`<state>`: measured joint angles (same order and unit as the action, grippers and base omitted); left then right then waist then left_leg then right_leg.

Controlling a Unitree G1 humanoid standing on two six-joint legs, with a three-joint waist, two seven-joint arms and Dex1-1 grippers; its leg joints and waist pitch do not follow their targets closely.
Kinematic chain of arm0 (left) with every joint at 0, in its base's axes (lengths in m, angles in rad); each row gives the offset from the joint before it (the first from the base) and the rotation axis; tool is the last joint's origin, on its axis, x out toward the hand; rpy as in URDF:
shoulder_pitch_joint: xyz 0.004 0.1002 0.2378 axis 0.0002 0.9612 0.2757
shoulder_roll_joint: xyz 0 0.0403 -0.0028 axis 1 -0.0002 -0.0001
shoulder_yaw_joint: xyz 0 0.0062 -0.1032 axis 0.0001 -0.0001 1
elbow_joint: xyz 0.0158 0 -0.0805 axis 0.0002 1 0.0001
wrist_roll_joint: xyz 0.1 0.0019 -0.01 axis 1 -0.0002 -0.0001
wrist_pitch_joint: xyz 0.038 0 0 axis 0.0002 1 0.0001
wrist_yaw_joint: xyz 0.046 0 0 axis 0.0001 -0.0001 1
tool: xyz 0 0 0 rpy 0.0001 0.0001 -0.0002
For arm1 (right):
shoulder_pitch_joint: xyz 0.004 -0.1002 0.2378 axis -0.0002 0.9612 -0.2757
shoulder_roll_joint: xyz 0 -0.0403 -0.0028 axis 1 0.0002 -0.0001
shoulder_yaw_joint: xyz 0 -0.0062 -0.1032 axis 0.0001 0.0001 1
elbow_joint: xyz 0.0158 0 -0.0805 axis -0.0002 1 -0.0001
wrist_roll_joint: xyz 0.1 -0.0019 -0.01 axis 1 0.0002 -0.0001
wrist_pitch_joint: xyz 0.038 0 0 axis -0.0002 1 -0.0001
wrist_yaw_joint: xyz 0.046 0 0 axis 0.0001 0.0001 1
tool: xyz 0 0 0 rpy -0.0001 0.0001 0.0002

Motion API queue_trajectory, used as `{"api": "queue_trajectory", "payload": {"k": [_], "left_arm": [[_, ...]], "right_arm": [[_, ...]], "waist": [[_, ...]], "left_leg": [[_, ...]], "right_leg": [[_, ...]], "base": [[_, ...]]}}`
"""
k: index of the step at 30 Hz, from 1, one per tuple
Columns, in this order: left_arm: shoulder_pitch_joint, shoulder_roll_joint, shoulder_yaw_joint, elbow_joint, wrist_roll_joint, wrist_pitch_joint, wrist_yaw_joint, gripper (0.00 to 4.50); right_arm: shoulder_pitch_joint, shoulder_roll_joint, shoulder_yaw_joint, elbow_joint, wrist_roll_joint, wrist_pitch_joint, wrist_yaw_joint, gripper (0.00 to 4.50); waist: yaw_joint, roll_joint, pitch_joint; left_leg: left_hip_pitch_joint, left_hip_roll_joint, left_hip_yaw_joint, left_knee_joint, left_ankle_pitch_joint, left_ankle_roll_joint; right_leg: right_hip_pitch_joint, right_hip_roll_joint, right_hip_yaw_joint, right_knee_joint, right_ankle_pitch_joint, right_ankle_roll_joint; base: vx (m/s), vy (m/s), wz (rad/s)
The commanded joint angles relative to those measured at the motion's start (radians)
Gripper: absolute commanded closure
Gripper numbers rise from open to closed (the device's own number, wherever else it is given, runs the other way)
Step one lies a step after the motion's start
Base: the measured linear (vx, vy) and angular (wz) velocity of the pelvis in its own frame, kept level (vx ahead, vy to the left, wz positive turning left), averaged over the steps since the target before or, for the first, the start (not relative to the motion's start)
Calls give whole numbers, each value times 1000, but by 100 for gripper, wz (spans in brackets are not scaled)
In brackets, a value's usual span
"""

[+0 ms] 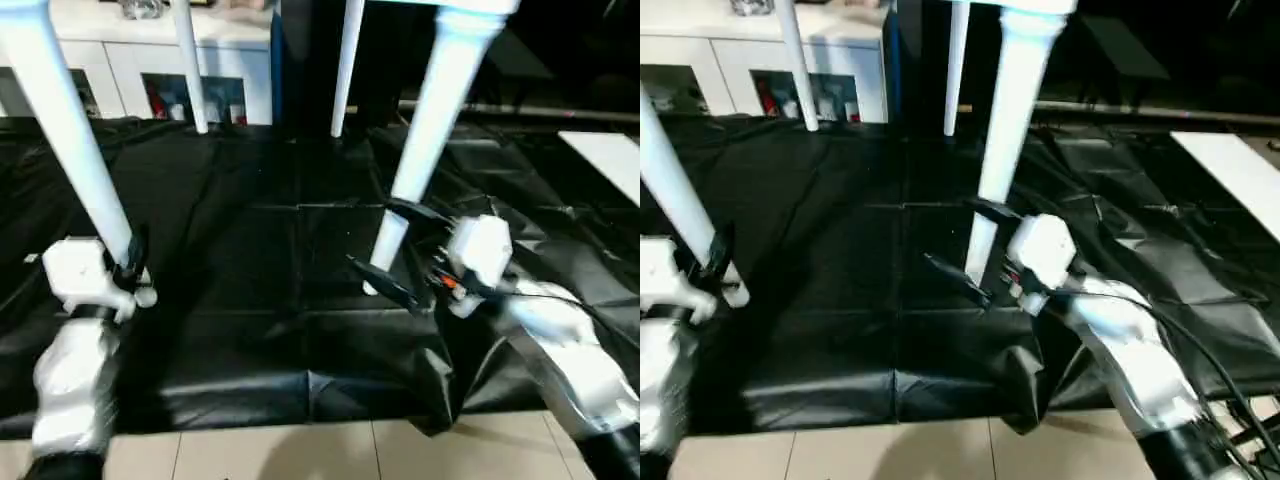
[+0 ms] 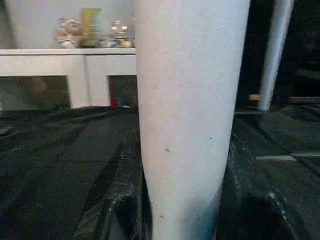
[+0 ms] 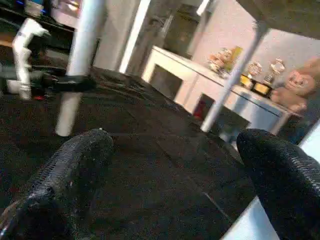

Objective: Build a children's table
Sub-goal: Flip table

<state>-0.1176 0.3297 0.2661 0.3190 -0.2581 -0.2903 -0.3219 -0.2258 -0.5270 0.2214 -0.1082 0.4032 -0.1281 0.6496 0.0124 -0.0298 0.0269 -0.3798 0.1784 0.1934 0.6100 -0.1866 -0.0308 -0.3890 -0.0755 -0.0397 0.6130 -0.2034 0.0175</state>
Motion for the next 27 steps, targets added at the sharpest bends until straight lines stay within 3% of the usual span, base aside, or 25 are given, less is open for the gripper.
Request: {"api": "queue_trajectory", "payload": {"k": [1, 2, 6, 7, 12, 17, 23, 25, 27], "left_arm": [[53, 7, -27, 14, -8, 45, -62, 293], [63, 11, -25, 4, -19, 47, -73, 293], [90, 22, -33, -34, -17, 60, -83, 294], [97, 22, -36, -46, -12, 66, -80, 238], [133, 22, -21, -81, -65, 115, -116, 197], [197, 37, 11, -180, -122, 162, -129, 142], [252, 24, 71, -253, -128, 125, -93, 122], [344, 21, 62, -377, -185, 190, -119, 122], [382, 18, 49, -432, -202, 213, -128, 122]], "right_arm": [[23, -19, -54, -52, 26, 26, -27, 0], [37, -20, -73, -71, 34, 46, -33, 0], [68, -30, -110, -93, 39, 85, -39, 0], [73, -32, -114, -93, 37, 89, -38, 0], [100, -40, -115, -109, 50, 129, -31, 0], [147, -24, -113, -122, 58, 164, -22, 0], [180, -10, -107, -128, 76, 188, -6, 0], [205, -6, -115, -143, 93, 219, -10, 0], [214, -3, -120, -148, 90, 225, -20, 0]], "waist": [[8, 10, -38], [12, 16, -37], [21, 14, -39], [23, 13, -37], [24, 15, -32], [29, 14, -26], [32, 19, -23], [30, 19, -22], [27, 19, -21]], "left_leg": [[22, 53, -36, -96, -450, -27], [23, 54, -35, -97, -439, -23], [20, 54, -30, -97, -374, -8], [19, 54, -29, -97, -367, -6], [24, 54, -30, -100, -398, -20], [23, 58, -32, -106, -423, -26], [26, 57, -34, -106, -438, -33], [19, 61, -37, -110, -430, -35], [20, 60, -34, -110, -436, -31]], "right_leg": [[7, -54, 41, -90, -305, -124], [7, -53, 42, -90, -280, -130], [19, -52, 43, -83, -201, -141], [20, -54, 43, -84, -204, -142], [15, -54, 44, -94, -314, -122], [15, -54, 44, -94, -296, -139], [13, -56, 45, -98, -336, -118], [19, -57, 45, -94, -305, -130], [15, -52, 44, -95, -301, -134]], "base": [[0, 0, 0], [0, 0, 0], [0, 0, 0], [0, 0, 0], [0, 0, 0], [0, 0, 0], [0, 0, 0], [0, 0, 0], [0, 0, 0]]}}
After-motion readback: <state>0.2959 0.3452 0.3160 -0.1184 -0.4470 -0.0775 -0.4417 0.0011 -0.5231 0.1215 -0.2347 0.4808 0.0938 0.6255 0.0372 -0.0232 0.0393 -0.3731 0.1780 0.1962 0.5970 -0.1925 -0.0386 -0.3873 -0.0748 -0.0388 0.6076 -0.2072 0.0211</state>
